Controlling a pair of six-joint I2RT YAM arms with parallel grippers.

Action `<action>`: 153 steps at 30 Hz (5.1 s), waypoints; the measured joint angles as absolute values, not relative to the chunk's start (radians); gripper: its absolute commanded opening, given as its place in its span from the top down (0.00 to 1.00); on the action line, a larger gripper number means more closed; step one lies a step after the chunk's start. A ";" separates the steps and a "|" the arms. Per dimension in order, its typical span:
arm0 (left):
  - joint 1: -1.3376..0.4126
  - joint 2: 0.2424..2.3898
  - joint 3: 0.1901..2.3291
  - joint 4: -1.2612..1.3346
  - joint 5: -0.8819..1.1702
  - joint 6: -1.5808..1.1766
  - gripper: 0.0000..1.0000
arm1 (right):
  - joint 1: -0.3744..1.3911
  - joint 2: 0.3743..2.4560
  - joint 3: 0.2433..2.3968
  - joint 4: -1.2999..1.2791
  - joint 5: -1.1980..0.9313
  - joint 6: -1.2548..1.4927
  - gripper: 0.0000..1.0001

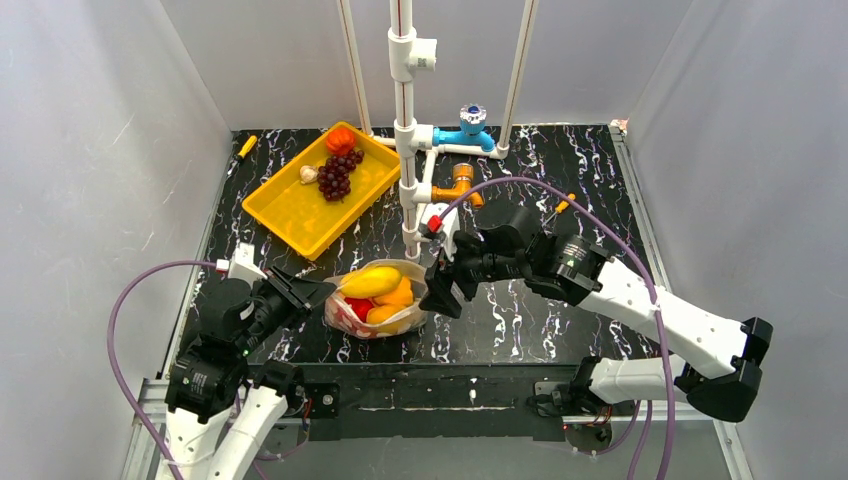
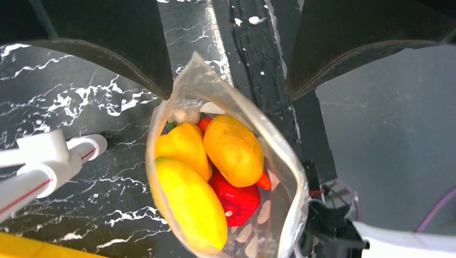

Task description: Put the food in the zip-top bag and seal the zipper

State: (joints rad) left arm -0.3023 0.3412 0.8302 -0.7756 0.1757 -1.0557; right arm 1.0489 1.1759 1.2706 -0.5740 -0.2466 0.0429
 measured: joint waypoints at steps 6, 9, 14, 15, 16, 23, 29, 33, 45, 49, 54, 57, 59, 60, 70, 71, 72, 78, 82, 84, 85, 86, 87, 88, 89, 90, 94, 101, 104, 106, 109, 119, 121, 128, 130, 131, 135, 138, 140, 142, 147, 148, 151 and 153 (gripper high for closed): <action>-0.302 0.341 0.836 -0.785 0.175 -1.056 1.00 | 1.061 1.134 1.177 -0.553 -0.272 -0.175 0.26; -0.302 0.341 0.837 -0.785 0.175 -1.055 1.00 | 1.060 1.085 1.072 -0.532 -0.260 -0.275 0.25; -0.302 0.342 0.841 -0.786 0.176 -1.052 1.00 | 1.052 1.030 0.933 -0.416 -0.214 -0.380 0.24; -0.302 0.342 0.841 -0.786 0.176 -1.051 1.00 | 1.047 1.030 0.929 -0.404 -0.202 -0.396 0.24; -0.302 0.342 0.841 -0.786 0.176 -1.050 1.00 | 1.043 1.030 0.926 -0.388 -0.188 -0.408 0.24; -0.302 0.337 0.844 -0.795 0.175 -1.048 1.00 | 0.993 1.019 0.925 -0.290 -0.164 -0.461 0.25; -0.302 0.337 0.846 -0.804 0.175 -1.049 1.00 | 0.947 1.036 0.941 -0.302 -0.202 -0.495 0.26; -0.302 0.337 0.847 -0.805 0.175 -1.050 1.00 | 0.944 1.075 0.972 -0.325 -0.273 -0.505 0.30; -0.302 0.353 0.875 -0.813 0.151 -1.052 1.00 | 0.952 1.100 0.959 -0.212 -0.380 -0.468 0.99; -0.302 0.310 0.876 -0.822 0.070 -1.072 1.00 | 0.952 1.100 0.959 -0.246 -0.313 -0.449 0.99; -0.304 0.189 0.865 -0.832 -0.001 -1.120 0.36 | 0.964 1.052 0.943 -0.268 -0.270 -0.408 0.99; -0.301 0.140 0.841 -0.832 -0.049 -1.144 0.11 | 0.958 0.951 0.912 -0.306 -0.260 -0.384 0.99; -0.300 0.125 0.816 -0.811 -0.040 -1.129 0.04 | 0.953 0.901 0.903 -0.324 -0.261 -0.371 0.99; -0.300 0.128 0.806 -0.798 -0.024 -1.110 0.02 | 0.951 0.887 0.902 -0.331 -0.262 -0.366 0.99; -0.299 0.386 0.836 -0.645 0.356 -0.697 0.02 | 0.906 0.961 0.941 -0.439 -0.195 -0.316 0.99; -0.299 0.393 0.824 -0.617 0.395 -0.655 0.02 | 0.896 0.967 0.946 -0.449 -0.189 -0.312 0.99; -0.299 0.392 0.805 -0.588 0.432 -0.612 0.02 | 0.884 0.970 0.950 -0.459 -0.184 -0.307 0.99; -0.299 0.326 0.668 -0.403 0.681 -0.331 0.08 | 0.834 0.971 0.953 -0.484 -0.189 -0.275 0.99; -0.299 0.373 0.636 -0.328 0.829 -0.180 0.16 | 0.822 0.971 0.954 -0.497 -0.214 -0.263 0.99; -0.299 0.430 0.636 -0.294 0.879 -0.116 0.24 | 0.819 0.971 0.956 -0.503 -0.227 -0.262 0.99; -0.299 0.458 0.636 -0.279 0.897 -0.090 0.29 | 0.819 0.971 0.958 -0.506 -0.234 -0.262 0.99; -0.299 0.480 0.635 -0.267 0.910 -0.070 0.34 | 0.819 0.971 0.962 -0.510 -0.240 -0.262 0.99; -0.299 0.504 0.634 -0.252 0.925 -0.050 0.38 | 0.819 0.971 0.967 -0.515 -0.244 -0.263 0.99; -0.299 0.528 0.634 -0.237 0.942 -0.033 0.42 | 0.819 0.971 0.974 -0.521 -0.249 -0.263 0.99; -0.299 0.549 0.634 -0.224 0.958 -0.020 0.46 | 0.819 0.971 0.980 -0.524 -0.252 -0.263 0.99; -0.299 0.568 0.634 -0.215 0.973 -0.009 0.50 | 0.819 0.971 0.984 -0.525 -0.256 -0.263 0.99; -0.299 0.610 0.633 -0.184 1.012 0.014 0.60 | 0.819 0.972 0.988 -0.526 -0.266 -0.263 0.99; -0.313 0.628 0.633 -0.151 1.037 0.030 0.70 | 0.819 0.986 0.995 -0.525 -0.278 -0.261 0.99; -0.327 0.648 0.633 -0.149 1.037 0.036 0.75 | 0.819 0.989 0.995 -0.525 -0.282 -0.260 0.99; -0.338 0.659 0.633 -0.149 1.037 0.043 0.85 | 0.819 0.989 0.995 -0.525 -0.284 -0.260 0.99; -0.358 0.672 0.633 -0.150 1.035 0.051 1.00 | 0.819 0.989 0.995 -0.525 -0.285 -0.260 0.99; -0.373 0.486 0.557 -0.077 0.813 -0.031 1.00 | 0.816 0.939 0.956 -0.502 -0.207 -0.241 0.99; -0.373 0.389 0.507 -0.026 0.721 -0.099 1.00 | 0.804 0.902 0.924 -0.498 -0.185 -0.229 0.99; -0.373 0.220 0.364 0.137 0.496 -0.328 1.00 | 0.752 0.847 0.887 -0.500 -0.172 -0.184 0.99; -0.373 0.217 0.348 0.149 0.471 -0.361 1.00 | 0.752 0.844 0.887 -0.503 -0.178 -0.180 0.99; -0.373 0.210 0.341 0.152 0.464 -0.370 1.00 | 0.752 0.842 0.887 -0.506 -0.183 -0.177 0.99; -0.375 0.155 0.318 0.136 0.453 -0.399 1.00 | 0.752 0.828 0.887 -0.529 -0.205 -0.165 0.99; -0.376 0.151 0.324 0.133 0.471 -0.406 1.00 | 0.752 0.802 0.887 -0.538 -0.228 -0.157 0.99; -0.376 0.172 0.324 0.160 0.479 -0.437 1.00 | 0.751 0.788 0.886 -0.539 -0.254 -0.150 0.99; -0.375 0.195 0.321 0.203 0.485 -0.482 1.00 | 0.749 0.773 0.881 -0.533 -0.286 -0.140 0.99; -0.375 0.195 0.316 0.251 0.482 -0.517 1.00 | 0.746 0.737 0.869 -0.512 -0.323 -0.115 0.99; -0.375 0.197 0.316 0.257 0.485 -0.518 1.00 | 0.746 0.727 0.849 -0.494 -0.294 -0.117 0.99; -0.376 0.229 0.317 0.259 0.511 -0.515 1.00 | 0.746 0.710 0.803 -0.477 -0.222 -0.128 0.99; -0.375 0.242 0.317 0.249 0.513 -0.507 1.00 | 0.746 0.726 0.804 -0.483 -0.186 -0.136 0.99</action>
